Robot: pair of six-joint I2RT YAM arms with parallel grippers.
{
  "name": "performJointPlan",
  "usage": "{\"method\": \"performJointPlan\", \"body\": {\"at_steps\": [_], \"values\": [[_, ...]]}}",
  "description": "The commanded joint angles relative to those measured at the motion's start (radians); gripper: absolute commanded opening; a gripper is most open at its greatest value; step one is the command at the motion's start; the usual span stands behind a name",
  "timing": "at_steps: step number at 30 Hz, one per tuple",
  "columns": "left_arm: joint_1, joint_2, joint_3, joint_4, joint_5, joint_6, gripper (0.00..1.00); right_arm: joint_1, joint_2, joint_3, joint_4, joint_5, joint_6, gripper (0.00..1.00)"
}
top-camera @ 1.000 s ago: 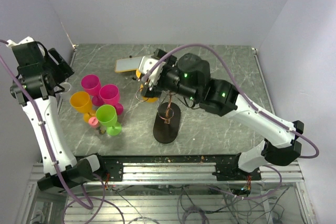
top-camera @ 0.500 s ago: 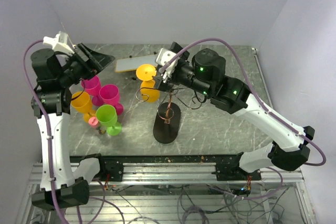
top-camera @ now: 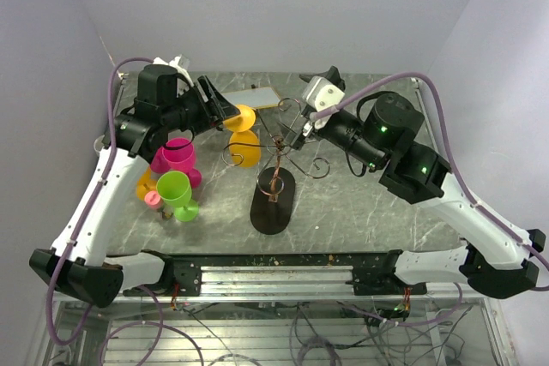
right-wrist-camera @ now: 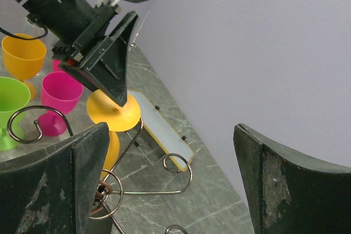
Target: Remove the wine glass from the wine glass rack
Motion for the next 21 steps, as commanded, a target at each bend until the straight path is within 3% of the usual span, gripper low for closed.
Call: {"method": "performJointPlan", "body": {"at_steps": [1,14,21], "values": [[-0.014,-0.046,0.002,0.007,-0.053,-0.020,0.69,-0.006,-0.036,-0.028,0.041,0.020,-0.007,0.95],[-0.031,-0.025,0.011,-0.020,-0.016,-0.026,0.51,-0.010,-0.078,-0.067,0.059,0.024,-0.015,0.96],[-0.036,-0.022,0.033,-0.069,-0.042,-0.015,0.29,-0.014,-0.098,-0.084,0.068,0.027,-0.022,0.96]]}}
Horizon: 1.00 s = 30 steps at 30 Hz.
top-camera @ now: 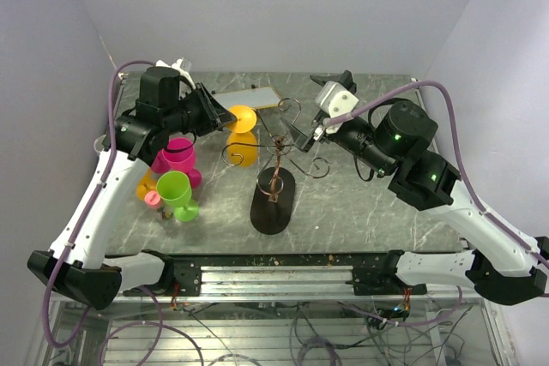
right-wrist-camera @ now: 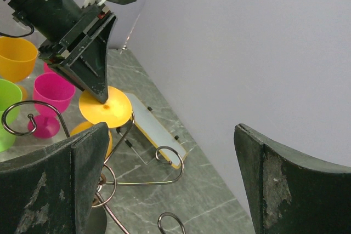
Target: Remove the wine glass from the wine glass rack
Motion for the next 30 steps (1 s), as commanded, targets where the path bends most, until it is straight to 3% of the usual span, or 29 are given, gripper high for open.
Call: {"method": "performJointPlan", "body": {"at_steps": [1,3,8,20,30], "values": [[-0.009,-0.002,0.044,-0.054,-0.024,0.013,0.24,-0.008,-0.032,-0.026,0.042,0.011,-0.010,0.96],[-0.009,0.002,0.072,-0.077,-0.043,0.015,0.17,-0.007,-0.040,-0.039,0.054,0.011,-0.009,0.96],[-0.010,-0.014,0.076,-0.075,-0.040,-0.003,0.16,-0.010,-0.043,-0.051,0.068,0.027,-0.016,0.96],[-0.010,-0.055,0.010,0.132,-0.004,-0.200,0.07,-0.011,-0.078,-0.065,0.076,0.024,-0.002,0.97],[-0.010,-0.028,-0.007,0.201,-0.023,-0.307,0.07,-0.011,-0.107,-0.059,0.057,0.030,0.008,0.98]]}}
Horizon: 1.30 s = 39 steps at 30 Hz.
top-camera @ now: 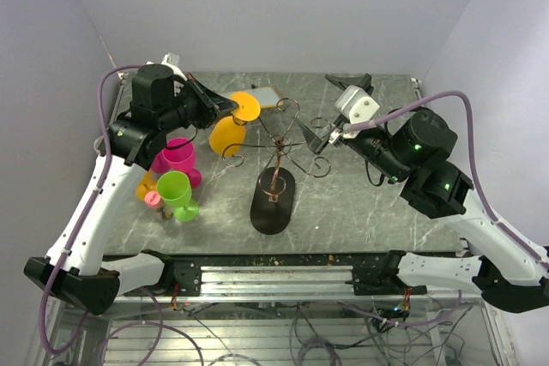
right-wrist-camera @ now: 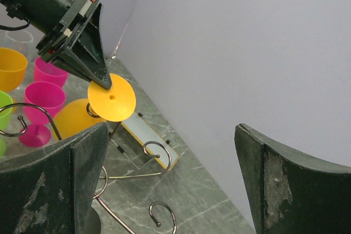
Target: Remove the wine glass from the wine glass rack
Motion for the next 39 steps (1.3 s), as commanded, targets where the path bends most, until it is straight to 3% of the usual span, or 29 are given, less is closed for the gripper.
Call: {"method": "performJointPlan", "body": {"at_steps": [1,6,12,17,23,34,39], "values": [[-0.006,0.011,0.005,0.064,-0.016,-0.055,0.07,-0.006,-0.028,0.000,0.011,0.013,0.014,0.98],[-0.006,0.030,0.009,0.081,-0.017,-0.078,0.07,-0.006,-0.036,-0.002,0.010,0.017,0.014,0.98],[-0.006,0.034,-0.017,0.130,0.093,-0.090,0.07,-0.006,-0.033,-0.003,0.001,0.015,0.005,0.98],[-0.006,-0.026,-0.099,0.170,0.150,-0.137,0.07,-0.006,-0.041,-0.009,-0.006,-0.007,0.015,0.98],[-0.006,-0.069,-0.096,0.141,0.191,-0.132,0.07,-0.006,-0.057,-0.031,0.014,-0.016,0.028,0.98],[-0.004,-0.190,-0.043,-0.172,-0.001,-0.081,0.07,-0.005,-0.067,-0.027,0.034,-0.039,0.043,0.98],[-0.005,-0.279,0.093,-0.372,-0.286,-0.054,0.07,-0.006,-0.053,-0.025,0.091,0.001,0.238,0.98]]}}
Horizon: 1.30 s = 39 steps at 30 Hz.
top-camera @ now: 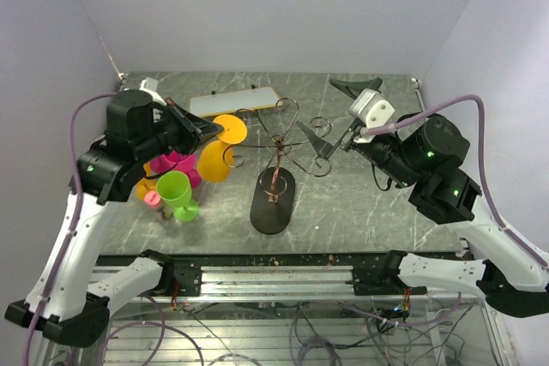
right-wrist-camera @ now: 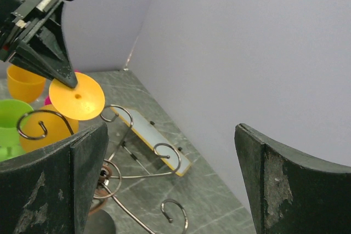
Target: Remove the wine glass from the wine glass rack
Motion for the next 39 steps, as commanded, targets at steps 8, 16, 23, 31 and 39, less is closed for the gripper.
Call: {"method": "performJointPlan", "body": {"at_steps": [8,16,23,31,39], "values": [[-0.006,-0.169,0.335,0.006,-0.349,0.124,0.07,-0.006,0.039,0.012,0.191,0.098,0.790,0.98],[-0.019,-0.105,0.341,0.352,0.035,-0.050,0.07,-0.024,0.105,-0.098,0.483,-0.159,1.159,1.00],[-0.023,-0.147,0.205,0.765,0.237,-0.263,0.07,-0.099,0.132,-0.211,0.804,-0.362,1.409,0.99],[-0.022,-0.230,0.011,1.028,0.253,-0.464,0.07,-0.127,0.184,-0.233,1.056,-0.516,1.517,0.96],[-0.023,-0.251,-0.063,1.142,0.274,-0.547,0.07,-0.127,0.295,-0.171,1.420,-0.666,1.734,0.75]]}}
